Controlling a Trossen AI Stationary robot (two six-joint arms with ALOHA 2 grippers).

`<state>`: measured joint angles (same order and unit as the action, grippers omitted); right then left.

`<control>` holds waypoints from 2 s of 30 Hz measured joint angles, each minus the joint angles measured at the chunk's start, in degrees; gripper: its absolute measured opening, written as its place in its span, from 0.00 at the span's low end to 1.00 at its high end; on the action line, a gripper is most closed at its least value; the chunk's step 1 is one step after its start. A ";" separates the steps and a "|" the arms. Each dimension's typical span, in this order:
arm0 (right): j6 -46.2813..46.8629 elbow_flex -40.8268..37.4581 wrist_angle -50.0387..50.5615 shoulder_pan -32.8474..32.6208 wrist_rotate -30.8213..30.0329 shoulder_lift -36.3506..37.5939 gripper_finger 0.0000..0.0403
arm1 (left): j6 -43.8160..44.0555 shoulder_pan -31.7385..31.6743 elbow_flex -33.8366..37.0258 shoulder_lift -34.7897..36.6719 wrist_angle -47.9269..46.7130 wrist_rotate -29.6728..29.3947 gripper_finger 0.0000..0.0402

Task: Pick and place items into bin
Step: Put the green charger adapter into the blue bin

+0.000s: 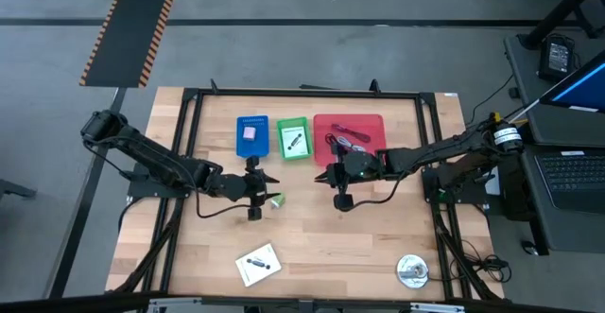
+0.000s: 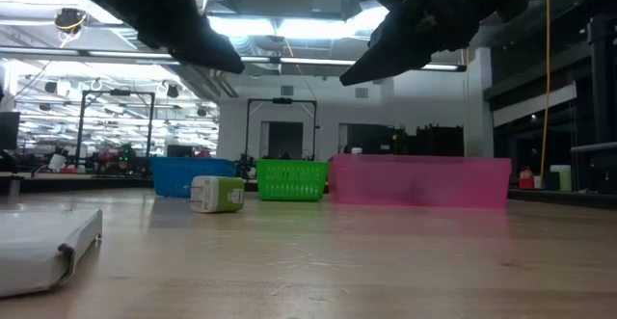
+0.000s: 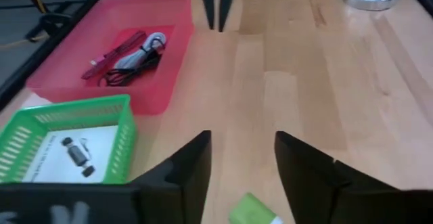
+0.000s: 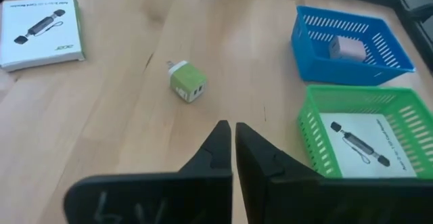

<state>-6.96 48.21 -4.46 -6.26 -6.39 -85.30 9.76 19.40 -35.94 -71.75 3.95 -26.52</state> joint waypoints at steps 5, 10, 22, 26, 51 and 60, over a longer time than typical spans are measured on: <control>0.63 -0.02 0.80 0.02 -0.02 0.00 0.01 | -0.02 0.00 0.02 0.00 -0.63 -0.97 0.48; 0.67 -0.02 0.77 0.02 -0.02 0.00 0.01 | 2.12 0.00 0.02 0.00 -0.92 -1.07 0.50; 2.01 -0.02 0.75 -1.36 1.52 0.00 0.01 | 16.90 0.00 -0.34 -0.04 -3.33 -4.23 0.49; 2.14 -0.02 0.75 -1.40 1.53 0.00 0.01 | 20.92 0.11 -4.33 -1.47 -12.79 -5.58 0.49; 6.94 -14.93 -21.70 -3.16 1.45 -0.02 0.01 | 48.11 -0.79 -32.11 -29.23 -46.01 4.04 0.49; 8.24 -14.93 -22.42 -5.68 1.51 -0.02 0.01 | 49.72 -0.79 -32.15 -33.17 -45.63 6.27 0.49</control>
<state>1.28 33.28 -26.87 -11.95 -4.89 -85.32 59.48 18.61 -68.10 -104.91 -41.68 -20.25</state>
